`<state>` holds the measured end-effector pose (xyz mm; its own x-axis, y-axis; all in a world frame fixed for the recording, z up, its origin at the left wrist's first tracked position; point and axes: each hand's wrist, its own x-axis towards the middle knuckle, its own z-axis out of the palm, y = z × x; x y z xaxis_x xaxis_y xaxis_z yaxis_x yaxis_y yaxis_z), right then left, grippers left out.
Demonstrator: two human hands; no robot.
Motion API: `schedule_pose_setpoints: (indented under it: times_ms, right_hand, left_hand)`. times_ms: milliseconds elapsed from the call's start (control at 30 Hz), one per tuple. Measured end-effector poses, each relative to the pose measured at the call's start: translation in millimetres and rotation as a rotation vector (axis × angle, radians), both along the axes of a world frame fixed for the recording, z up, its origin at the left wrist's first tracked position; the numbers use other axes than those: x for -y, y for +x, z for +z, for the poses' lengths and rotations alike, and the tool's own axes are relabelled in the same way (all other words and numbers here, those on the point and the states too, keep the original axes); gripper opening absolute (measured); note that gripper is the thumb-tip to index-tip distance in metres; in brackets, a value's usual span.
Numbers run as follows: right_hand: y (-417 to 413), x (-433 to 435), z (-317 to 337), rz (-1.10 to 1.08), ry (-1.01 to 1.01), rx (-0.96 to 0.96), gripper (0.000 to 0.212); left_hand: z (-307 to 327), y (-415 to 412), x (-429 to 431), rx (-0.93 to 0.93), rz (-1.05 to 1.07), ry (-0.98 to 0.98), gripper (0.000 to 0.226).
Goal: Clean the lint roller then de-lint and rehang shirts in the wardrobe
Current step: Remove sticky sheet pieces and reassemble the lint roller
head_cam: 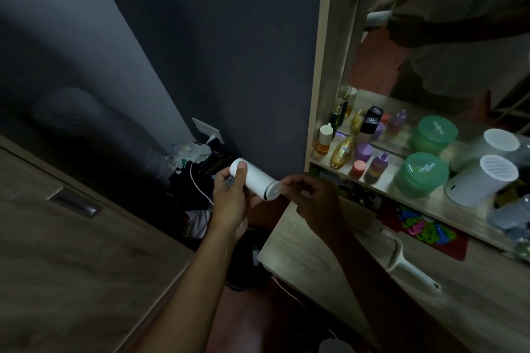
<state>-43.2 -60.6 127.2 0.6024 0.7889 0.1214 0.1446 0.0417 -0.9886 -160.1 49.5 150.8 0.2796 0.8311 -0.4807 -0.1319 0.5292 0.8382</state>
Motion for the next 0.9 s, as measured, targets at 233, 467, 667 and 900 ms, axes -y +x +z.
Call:
schedule_pose_setpoints:
  times_ms: [233,467,667,900]
  right_hand:
    - [18.3,-14.8,3.2,0.060,-0.053,0.053,0.008]
    - [28.1,-34.0,7.6,0.024,-0.108,0.083,0.024]
    - [27.0,-46.9,-0.4,0.078,-0.157,0.077,0.019]
    - [28.8,-52.4,-1.2,0.144,-0.149,0.158,0.015]
  left_hand:
    - [-2.4,14.2,-10.1,-0.016,0.027,0.017,0.043]
    - [-2.8,25.4,-13.8,-0.054,0.096,0.077,0.040]
    - [9.2,19.5,-25.7,-0.125,0.028,0.250,0.038]
    - [20.6,8.4,-30.7,-0.092,-0.075,0.243,0.032]
